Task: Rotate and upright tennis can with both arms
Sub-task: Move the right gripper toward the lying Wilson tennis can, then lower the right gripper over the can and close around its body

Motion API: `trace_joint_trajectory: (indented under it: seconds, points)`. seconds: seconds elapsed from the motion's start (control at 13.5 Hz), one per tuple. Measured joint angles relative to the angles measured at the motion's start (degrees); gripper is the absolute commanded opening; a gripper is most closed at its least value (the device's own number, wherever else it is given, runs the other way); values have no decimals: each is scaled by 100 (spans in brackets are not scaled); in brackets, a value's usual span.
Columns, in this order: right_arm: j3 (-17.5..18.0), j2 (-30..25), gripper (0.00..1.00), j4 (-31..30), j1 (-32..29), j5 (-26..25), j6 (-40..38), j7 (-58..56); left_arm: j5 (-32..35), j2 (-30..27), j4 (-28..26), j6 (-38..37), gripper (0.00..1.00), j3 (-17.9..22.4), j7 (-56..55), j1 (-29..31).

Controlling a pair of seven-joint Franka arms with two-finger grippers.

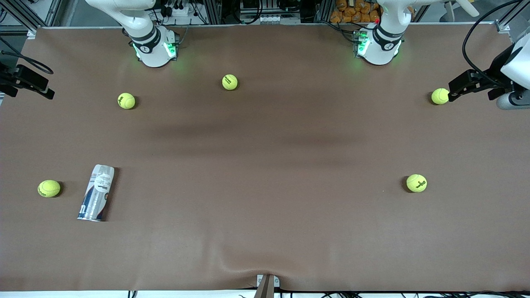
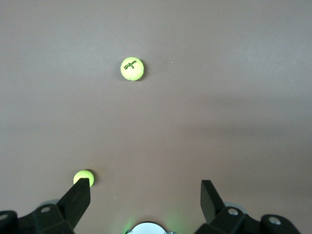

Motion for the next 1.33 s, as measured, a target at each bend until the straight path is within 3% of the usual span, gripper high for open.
trace_joint_trajectory:
  seconds: [0.37,1.33]
  points:
    - [-27,537,100,-261,-100,-3,231,-43,0,0,9,-4,100,-23,0,-1]
    - [-76,2898,100,-556,-710,-4,3089,-994,0,81,1,-20,100,-153,0,-34]
